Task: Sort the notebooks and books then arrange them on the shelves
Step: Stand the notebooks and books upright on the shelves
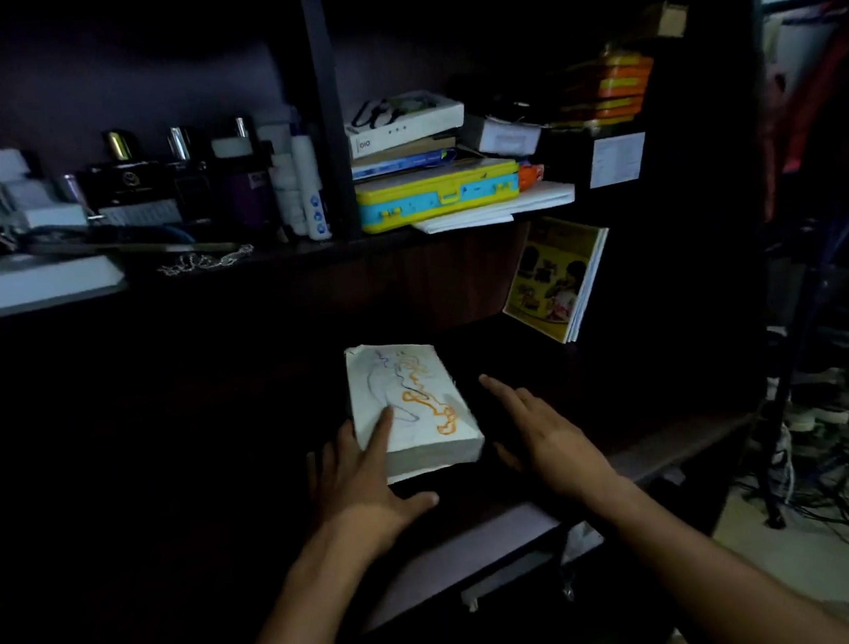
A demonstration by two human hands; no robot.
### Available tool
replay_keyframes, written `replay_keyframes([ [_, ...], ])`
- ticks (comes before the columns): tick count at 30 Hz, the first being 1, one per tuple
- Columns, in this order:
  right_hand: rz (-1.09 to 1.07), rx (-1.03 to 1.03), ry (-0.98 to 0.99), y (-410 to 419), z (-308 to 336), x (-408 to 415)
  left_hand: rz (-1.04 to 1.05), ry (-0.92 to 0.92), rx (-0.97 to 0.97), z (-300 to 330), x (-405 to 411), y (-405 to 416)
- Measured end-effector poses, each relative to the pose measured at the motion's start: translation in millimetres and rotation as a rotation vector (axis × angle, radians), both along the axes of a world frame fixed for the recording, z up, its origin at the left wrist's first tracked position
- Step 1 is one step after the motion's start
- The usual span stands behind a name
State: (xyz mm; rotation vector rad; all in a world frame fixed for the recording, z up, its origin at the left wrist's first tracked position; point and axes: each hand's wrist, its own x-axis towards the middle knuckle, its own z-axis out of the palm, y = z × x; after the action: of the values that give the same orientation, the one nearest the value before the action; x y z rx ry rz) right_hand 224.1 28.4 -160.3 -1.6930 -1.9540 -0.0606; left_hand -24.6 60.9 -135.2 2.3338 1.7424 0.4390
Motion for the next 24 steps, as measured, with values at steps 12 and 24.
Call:
replay_keyframes([
  [12,-0.106,0.195,0.421,3,3,16,-0.256,-0.357,0.306,35,30,38],
  [24,-0.136,0.350,0.563,7,0,28,-0.427,-0.829,0.272,48,103,69],
])
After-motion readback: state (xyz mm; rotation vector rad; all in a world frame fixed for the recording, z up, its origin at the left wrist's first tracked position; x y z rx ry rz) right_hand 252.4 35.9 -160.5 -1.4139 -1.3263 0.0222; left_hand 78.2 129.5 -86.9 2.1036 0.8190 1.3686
